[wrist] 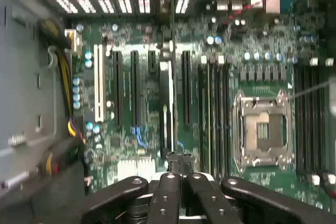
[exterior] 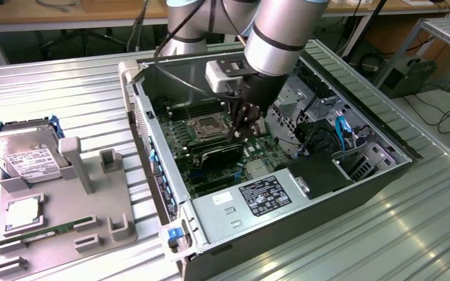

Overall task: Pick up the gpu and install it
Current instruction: 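Press down on the gpu until it lock into place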

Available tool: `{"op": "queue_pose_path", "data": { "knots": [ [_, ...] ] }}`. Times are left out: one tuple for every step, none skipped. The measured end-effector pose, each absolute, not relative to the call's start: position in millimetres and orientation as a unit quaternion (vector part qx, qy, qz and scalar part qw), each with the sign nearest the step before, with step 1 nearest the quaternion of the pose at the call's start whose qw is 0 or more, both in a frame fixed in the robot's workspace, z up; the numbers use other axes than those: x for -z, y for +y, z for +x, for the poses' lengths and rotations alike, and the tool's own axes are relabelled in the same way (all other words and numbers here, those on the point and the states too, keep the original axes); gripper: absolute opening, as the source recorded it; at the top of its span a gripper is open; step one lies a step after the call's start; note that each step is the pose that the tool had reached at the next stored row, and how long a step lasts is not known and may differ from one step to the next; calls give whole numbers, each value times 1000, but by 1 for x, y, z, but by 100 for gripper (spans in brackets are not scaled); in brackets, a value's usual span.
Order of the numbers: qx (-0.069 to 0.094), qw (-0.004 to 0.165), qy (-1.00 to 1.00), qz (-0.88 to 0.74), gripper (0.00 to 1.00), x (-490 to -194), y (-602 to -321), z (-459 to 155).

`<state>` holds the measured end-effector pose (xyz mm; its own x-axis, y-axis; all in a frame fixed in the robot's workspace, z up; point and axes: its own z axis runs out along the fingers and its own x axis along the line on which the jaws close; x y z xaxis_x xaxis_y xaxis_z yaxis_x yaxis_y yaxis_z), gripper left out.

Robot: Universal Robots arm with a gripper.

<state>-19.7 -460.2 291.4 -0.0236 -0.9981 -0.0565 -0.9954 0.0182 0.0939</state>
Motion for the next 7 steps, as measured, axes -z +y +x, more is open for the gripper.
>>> {"op": "queue_pose_path", "data": {
  "knots": [
    [55,14,-713,698,11,-296,-460,-5],
    [55,14,-713,698,11,-296,-459,-5],
    [55,14,-713,698,11,-296,-460,-5],
    [55,14,-713,698,11,-296,-460,-5],
    [55,14,-713,698,11,-296,-460,-5],
    [55,14,-713,698,11,-296,-460,-5],
    [55,14,-713,698,11,-296,-460,-5]
  ]
}}
